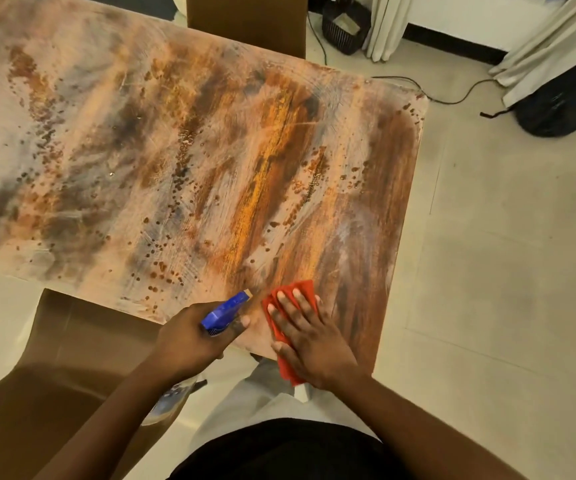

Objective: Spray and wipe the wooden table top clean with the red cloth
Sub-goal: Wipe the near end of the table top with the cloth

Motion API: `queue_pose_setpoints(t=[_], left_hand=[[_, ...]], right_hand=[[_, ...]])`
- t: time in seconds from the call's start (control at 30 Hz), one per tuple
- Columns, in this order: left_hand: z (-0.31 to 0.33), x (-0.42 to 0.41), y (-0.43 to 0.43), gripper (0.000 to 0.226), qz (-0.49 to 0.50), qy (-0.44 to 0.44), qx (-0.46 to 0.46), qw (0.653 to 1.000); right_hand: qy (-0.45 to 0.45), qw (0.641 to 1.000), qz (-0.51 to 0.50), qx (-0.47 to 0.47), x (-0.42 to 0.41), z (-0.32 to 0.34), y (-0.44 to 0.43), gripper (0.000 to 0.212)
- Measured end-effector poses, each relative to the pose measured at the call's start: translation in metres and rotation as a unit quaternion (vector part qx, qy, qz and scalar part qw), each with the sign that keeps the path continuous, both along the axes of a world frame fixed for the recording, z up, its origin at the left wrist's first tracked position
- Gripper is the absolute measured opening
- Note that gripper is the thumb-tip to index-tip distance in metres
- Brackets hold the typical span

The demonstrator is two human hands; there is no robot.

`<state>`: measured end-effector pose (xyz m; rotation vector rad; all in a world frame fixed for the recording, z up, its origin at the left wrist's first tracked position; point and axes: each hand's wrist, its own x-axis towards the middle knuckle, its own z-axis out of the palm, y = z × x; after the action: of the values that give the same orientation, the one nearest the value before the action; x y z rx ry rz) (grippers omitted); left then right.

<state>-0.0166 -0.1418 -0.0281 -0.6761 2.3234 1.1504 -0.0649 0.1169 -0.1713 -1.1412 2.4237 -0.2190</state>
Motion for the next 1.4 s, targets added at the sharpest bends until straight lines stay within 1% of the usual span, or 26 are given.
queue_pose_setpoints(t=[0.1, 0.13, 0.17, 0.23, 0.3, 0.43, 0.47, 0.53, 0.6, 0.67, 0.73, 0.8, 0.9, 0.97, 1.03, 1.1, 1.23, 1.33, 1.4], left_hand=[[-0.001, -0.003, 0.004, 0.013, -0.002, -0.009, 0.007, 1.0], [0.0, -0.004, 0.006, 0.013, -0.005, -0.012, 0.008, 1.0], [0.0, -0.006, 0.008, 0.018, -0.004, -0.012, 0.006, 1.0], [-0.002, -0.009, 0.012, 0.033, 0.008, -0.01, -0.011, 1.0], [-0.003, -0.013, 0.016, 0.04, 0.023, -0.003, -0.024, 0.999], [0.004, -0.021, 0.013, 0.054, 0.085, 0.018, -0.014, 0.996], [0.005, -0.021, 0.011, 0.053, 0.091, 0.023, -0.011, 0.995], [0.007, -0.019, 0.006, 0.04, 0.094, 0.03, -0.016, 0.995], [0.009, -0.016, -0.001, 0.038, 0.102, 0.032, -0.015, 0.994], [0.013, -0.013, -0.006, 0.039, 0.116, 0.028, -0.012, 0.993], [0.016, -0.011, -0.01, 0.035, 0.122, 0.018, -0.019, 0.992], [0.019, -0.01, -0.012, 0.033, 0.123, 0.01, -0.025, 0.992], [0.02, -0.008, -0.013, 0.028, 0.12, 0.007, -0.02, 0.993], [0.017, -0.006, -0.014, 0.031, 0.121, 0.001, -0.024, 0.992], [0.013, -0.006, -0.013, 0.037, 0.125, -0.007, -0.026, 0.992], [0.011, -0.005, -0.012, 0.042, 0.118, -0.014, -0.018, 0.993], [0.005, -0.004, -0.007, 0.043, 0.101, -0.004, -0.004, 0.995], [0.007, -0.005, -0.006, 0.052, 0.113, 0.019, 0.014, 0.993], [0.012, -0.006, -0.007, 0.049, 0.114, 0.037, 0.029, 0.992]], right_hand=[[0.019, 0.999, 0.035, 0.018, -0.002, -0.001, 0.047, 0.068], [0.018, 0.999, 0.03, 0.028, -0.013, 0.0, 0.06, 0.067], [0.016, 0.999, 0.013, 0.039, -0.028, 0.001, 0.071, 0.067], [0.009, 0.996, -0.053, 0.072, -0.063, 0.004, 0.086, 0.067], [0.012, 0.987, -0.134, 0.091, -0.104, 0.01, 0.095, 0.07], [0.001, 0.963, -0.256, 0.084, -0.18, 0.02, 0.073, 0.071], [-0.004, 0.957, -0.279, 0.084, -0.193, 0.02, 0.057, 0.071], [-0.017, 0.95, -0.299, 0.091, -0.208, 0.02, 0.021, 0.072], [-0.037, 0.96, -0.266, 0.084, -0.208, 0.019, -0.018, 0.074], [-0.045, 0.978, -0.19, 0.072, -0.19, 0.019, -0.057, 0.074], [-0.049, 0.992, -0.099, 0.057, -0.153, 0.019, -0.09, 0.074], [-0.057, 0.998, -0.015, 0.031, -0.1, 0.017, -0.11, 0.071], [-0.029, 0.997, 0.07, -0.005, -0.028, 0.01, -0.101, 0.066], [-0.008, 0.996, 0.094, -0.009, -0.003, 0.005, -0.069, 0.065], [-0.005, 0.996, 0.093, -0.012, 0.004, 0.003, -0.027, 0.064], [-0.009, 0.998, 0.06, -0.008, -0.007, 0.005, 0.014, 0.063], [-0.001, 0.996, -0.074, 0.056, -0.064, 0.009, 0.071, 0.064], [0.024, 0.981, -0.179, 0.075, -0.123, 0.01, 0.078, 0.068], [0.028, 0.961, -0.266, 0.074, -0.159, 0.01, 0.062, 0.069]])
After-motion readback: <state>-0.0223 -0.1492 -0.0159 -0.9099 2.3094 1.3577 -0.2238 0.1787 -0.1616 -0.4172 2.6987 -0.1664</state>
